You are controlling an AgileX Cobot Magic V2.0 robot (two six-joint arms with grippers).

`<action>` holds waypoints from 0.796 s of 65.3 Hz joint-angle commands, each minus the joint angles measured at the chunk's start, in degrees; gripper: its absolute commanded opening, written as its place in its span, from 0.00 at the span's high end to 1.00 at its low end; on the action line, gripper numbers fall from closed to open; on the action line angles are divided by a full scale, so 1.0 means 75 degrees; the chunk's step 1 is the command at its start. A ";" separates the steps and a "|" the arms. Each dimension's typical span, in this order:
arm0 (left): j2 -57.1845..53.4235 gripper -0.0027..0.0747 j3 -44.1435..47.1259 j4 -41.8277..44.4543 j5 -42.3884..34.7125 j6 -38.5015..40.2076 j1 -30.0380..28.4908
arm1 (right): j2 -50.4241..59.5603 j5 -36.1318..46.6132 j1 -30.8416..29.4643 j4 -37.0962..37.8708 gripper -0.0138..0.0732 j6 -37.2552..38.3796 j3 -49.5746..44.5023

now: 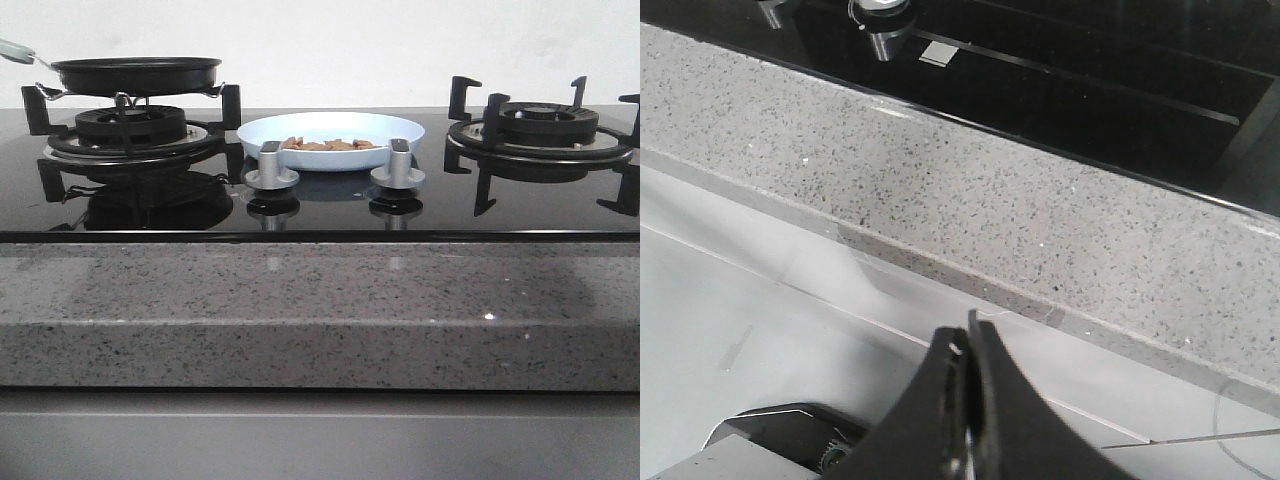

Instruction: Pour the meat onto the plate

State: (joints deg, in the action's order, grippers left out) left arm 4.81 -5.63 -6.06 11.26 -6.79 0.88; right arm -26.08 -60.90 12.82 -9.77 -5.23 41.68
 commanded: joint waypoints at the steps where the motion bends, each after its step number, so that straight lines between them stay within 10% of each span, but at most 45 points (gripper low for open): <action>1: -0.0442 0.99 0.0331 -0.0243 -0.1175 -0.0012 -0.0016 | -0.0036 0.0399 -0.0032 0.0021 0.92 -0.0036 0.0176; 52: -0.0802 0.99 0.0824 -0.0371 -0.2093 -0.0012 -0.0023 | -0.0036 0.0373 -0.0032 0.0021 0.92 -0.0036 0.0176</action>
State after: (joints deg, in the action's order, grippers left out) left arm -0.20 0.15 -8.25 0.40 -6.89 0.67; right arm -26.00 -61.33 12.82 -9.74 -5.15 41.68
